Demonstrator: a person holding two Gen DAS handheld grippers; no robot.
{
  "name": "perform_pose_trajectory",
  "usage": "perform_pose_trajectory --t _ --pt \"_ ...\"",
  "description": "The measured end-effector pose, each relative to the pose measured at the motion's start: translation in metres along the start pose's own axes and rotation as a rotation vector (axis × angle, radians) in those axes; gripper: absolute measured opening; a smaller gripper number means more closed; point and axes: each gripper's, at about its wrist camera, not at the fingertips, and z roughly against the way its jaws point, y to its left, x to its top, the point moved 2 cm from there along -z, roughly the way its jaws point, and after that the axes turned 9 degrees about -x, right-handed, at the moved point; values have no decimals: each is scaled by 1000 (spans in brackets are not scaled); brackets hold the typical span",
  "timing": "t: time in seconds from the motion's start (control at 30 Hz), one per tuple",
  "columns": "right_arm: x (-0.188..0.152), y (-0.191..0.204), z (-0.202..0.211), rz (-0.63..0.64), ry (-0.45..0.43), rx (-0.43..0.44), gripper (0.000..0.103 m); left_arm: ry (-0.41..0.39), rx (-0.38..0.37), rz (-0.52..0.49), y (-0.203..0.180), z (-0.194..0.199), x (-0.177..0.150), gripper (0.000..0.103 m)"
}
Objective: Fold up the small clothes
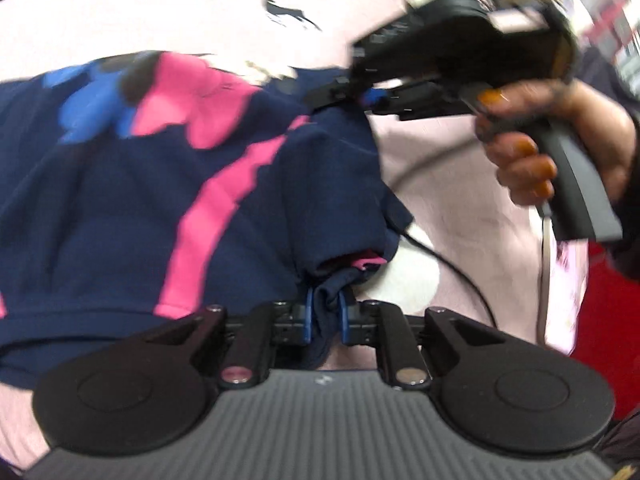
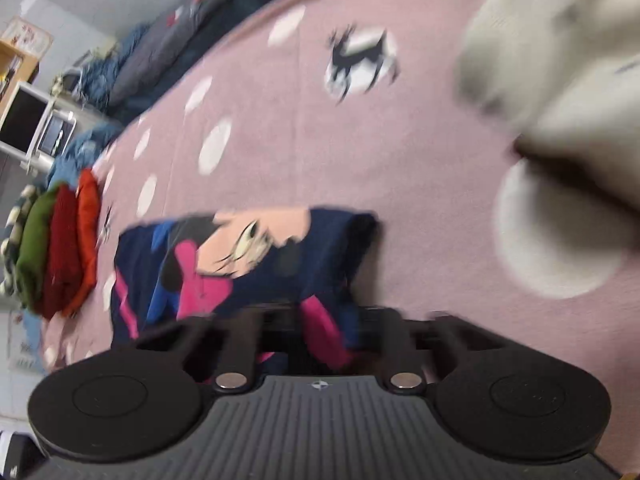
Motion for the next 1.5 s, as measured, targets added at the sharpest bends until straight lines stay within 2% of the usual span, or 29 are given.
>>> perform_pose_trajectory --t 0.17,0.27,0.37,0.53,0.6,0.63,0.67,0.7,0.73,0.77,0.8,0.83,0.87,0.93,0.97,1.0,1.07,1.2,1.3,1.4,1.5 --pt "15 48 35 10 -68 136 17 -167 25 143 41 73 0 12" --pt "29 107 39 73 -73 235 16 -256 56 269 77 120 -5 11" --pt "39 167 21 95 -36 343 16 -310 134 337 113 155 -15 11" --pt "30 257 -43 207 27 315 16 -347 201 506 183 189 -42 11" --pt "25 277 -68 213 66 291 18 -321 195 569 204 186 -51 12" --pt "23 286 -81 212 83 285 28 -322 186 612 213 183 -55 13" --pt "22 292 -87 215 92 282 42 -315 186 640 222 182 -60 14" --pt "21 299 -93 223 92 287 48 -294 204 646 227 179 -63 16" --pt "22 305 -96 228 78 288 58 -275 238 645 230 178 -66 21" --pt "24 308 -96 229 55 276 73 -265 265 652 232 179 -68 34" --pt "27 307 -89 223 25 267 77 -269 278 661 233 183 -71 43" --pt "31 306 -81 220 -13 272 78 -278 286 667 234 188 -73 45" --pt "34 301 -71 231 -52 279 84 -283 290 677 235 192 -76 48" --pt "38 291 -55 282 -108 226 97 -301 267 700 240 202 -79 49" --pt "40 282 -50 315 -128 190 98 -313 237 698 240 206 -79 58" --pt "40 270 -43 348 -138 169 98 -318 199 688 244 206 -78 73" --pt "36 242 -34 386 -130 152 99 -308 147 639 249 209 -74 84" --pt "22 186 -35 334 -58 106 101 -275 110 535 252 197 -65 85" --pt "8 152 -40 224 -27 101 101 -232 60 544 261 174 -56 85" --pt "-3 140 -51 127 1 129 101 -250 65 512 264 161 -48 87" --pt "-13 143 -67 95 38 132 101 -257 70 494 262 153 -40 85"
